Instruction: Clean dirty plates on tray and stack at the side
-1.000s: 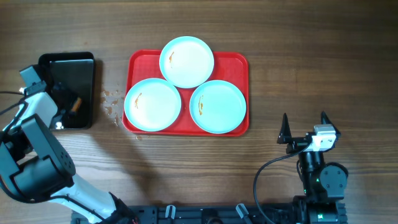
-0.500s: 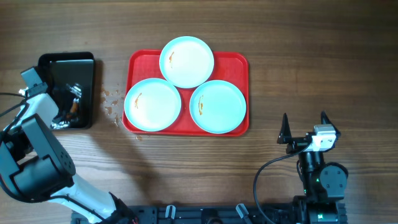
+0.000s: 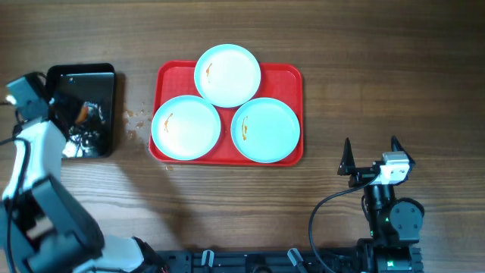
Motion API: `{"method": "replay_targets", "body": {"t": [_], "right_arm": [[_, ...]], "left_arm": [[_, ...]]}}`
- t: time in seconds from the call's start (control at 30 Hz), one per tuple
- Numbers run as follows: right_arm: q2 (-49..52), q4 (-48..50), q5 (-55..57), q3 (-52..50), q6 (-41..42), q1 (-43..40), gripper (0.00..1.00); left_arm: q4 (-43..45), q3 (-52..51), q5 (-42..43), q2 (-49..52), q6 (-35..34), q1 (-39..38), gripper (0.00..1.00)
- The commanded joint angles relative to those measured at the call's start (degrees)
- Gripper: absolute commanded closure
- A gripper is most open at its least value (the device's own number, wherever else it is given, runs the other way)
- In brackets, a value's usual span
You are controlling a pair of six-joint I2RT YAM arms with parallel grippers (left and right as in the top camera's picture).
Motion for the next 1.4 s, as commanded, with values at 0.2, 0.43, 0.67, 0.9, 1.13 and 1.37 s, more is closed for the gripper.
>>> {"method": "replay_targets", "body": {"t": [0.2, 0.43, 0.67, 0.9, 1.13, 1.37], "right_arm": [[-0.1, 0.2, -1.1, -0.1, -0.5, -0.3, 0.00], [-0.1, 0.2, -1.1, -0.1, -0.5, -0.3, 0.00], [-0.1, 0.2, -1.1, -0.1, -0.5, -0.3, 0.00], [-0.1, 0.2, -1.1, -0.1, -0.5, -0.3, 0.00], [-0.1, 0.2, -1.1, -0.1, -0.5, -0.3, 0.00], [-0.1, 0.2, -1.1, -0.1, -0.5, -0.3, 0.00]], "left_arm": [[0.8, 0.2, 9.8, -7.3, -0.1, 0.2, 0.96], [1.4, 0.2, 17.2, -7.3, -0.1, 0.4, 0.96], [3.0, 0.2, 30.9, -7.3, -0.1, 2.8, 0.96], [3.6, 0.2, 37.5, -7.3, -0.1, 4.7, 0.96], [5.3, 0.2, 39.4, -7.3, -0.1, 4.7, 0.96], [5.9, 0.2, 38.9, -7.3, -0.1, 6.8, 0.96]]}}
